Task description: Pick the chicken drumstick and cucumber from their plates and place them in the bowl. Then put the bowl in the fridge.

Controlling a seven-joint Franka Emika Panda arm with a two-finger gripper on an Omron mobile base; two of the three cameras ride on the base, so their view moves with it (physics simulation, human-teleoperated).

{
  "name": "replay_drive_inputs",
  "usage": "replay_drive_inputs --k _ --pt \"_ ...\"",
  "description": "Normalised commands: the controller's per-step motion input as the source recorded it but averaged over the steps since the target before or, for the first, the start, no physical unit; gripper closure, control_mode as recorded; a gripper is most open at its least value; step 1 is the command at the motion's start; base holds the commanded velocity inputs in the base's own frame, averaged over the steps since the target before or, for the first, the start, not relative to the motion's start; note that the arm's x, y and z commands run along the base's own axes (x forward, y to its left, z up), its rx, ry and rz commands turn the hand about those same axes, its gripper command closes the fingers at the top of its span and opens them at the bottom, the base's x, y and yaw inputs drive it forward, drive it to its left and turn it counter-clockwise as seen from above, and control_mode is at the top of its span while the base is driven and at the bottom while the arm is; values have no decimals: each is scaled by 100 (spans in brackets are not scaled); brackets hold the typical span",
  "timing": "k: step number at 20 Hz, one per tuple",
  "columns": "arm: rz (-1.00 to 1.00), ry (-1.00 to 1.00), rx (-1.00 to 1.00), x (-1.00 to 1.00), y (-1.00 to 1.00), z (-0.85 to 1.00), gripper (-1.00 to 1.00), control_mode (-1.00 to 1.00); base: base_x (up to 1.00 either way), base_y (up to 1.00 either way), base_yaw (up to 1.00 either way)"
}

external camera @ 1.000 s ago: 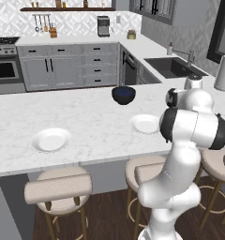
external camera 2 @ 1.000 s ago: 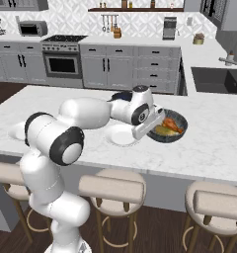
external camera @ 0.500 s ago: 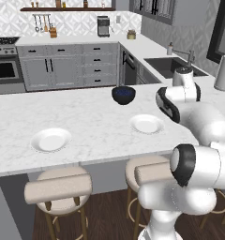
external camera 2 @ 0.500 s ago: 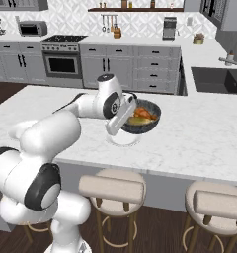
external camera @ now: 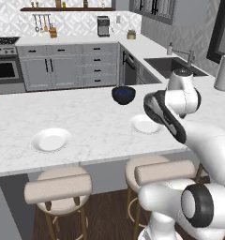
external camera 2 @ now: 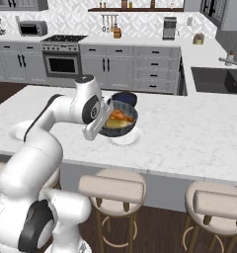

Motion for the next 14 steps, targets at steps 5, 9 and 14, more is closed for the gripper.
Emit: replay_drive_inputs --k 5,9,14 --pt "4 -6 -5 -73 41 63 100 -100 0 0 0" --pt "4 -8 -7 -62 44 62 100 -100 0 0 0" --pt "4 -8 -10 -50 50 59 100 -100 0 0 0"
